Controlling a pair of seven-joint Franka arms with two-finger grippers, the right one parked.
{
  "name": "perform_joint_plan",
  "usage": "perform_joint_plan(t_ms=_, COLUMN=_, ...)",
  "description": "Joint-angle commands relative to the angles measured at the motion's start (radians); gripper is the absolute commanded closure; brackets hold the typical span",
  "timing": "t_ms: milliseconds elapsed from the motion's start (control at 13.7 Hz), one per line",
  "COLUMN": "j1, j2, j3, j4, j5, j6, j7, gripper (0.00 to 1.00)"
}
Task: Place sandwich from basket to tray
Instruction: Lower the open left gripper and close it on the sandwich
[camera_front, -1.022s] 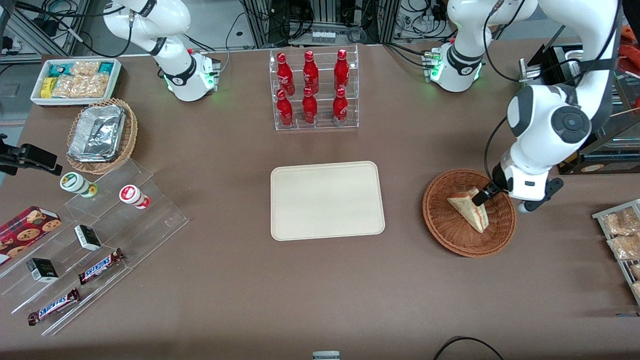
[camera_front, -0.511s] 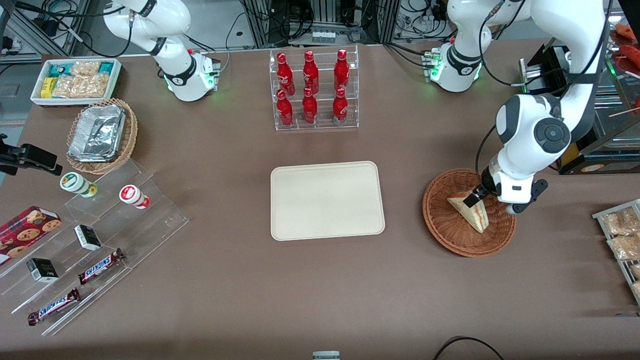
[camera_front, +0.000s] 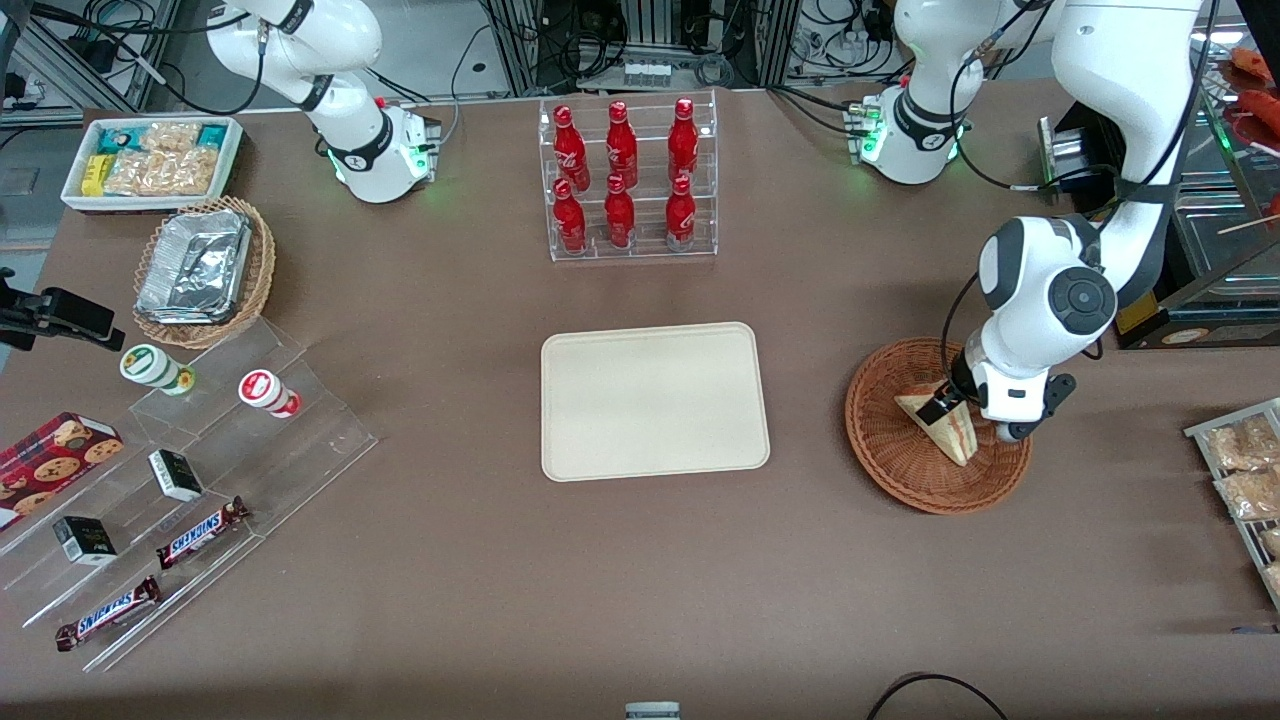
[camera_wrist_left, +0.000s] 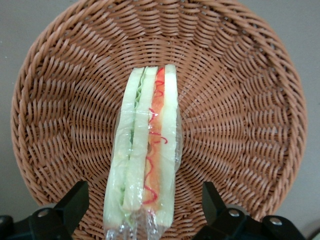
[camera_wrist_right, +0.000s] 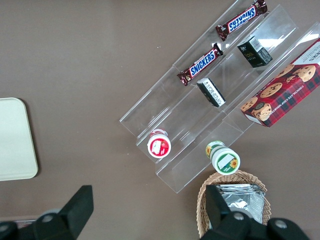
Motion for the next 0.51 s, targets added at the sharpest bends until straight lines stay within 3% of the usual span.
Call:
perform_joint_plan(t_ms=0, j1=0.000, j2=0.010, j3=0.000, j4=0.000, j5=-0.002, j6=0.017, j7=-0.024, gripper=0.37)
perform_joint_plan(t_ms=73, j1=0.000, j2=0.010, j3=0.000, j4=0.000, j5=-0.002, j6=0.016, j7=-0.038, gripper=0.79)
perform_joint_plan(t_ms=146, j1=0.000, j2=0.010, j3=0.000, j4=0.000, j5=-0.002, j6=0.014, j7=-0.043, gripper=1.00)
perform_joint_plan(t_ms=438, j1=0.000, j2=-0.007, j3=0.000, j4=0.003, j5=-0.002, j6=-0.003, j7=-0.043, gripper=1.00)
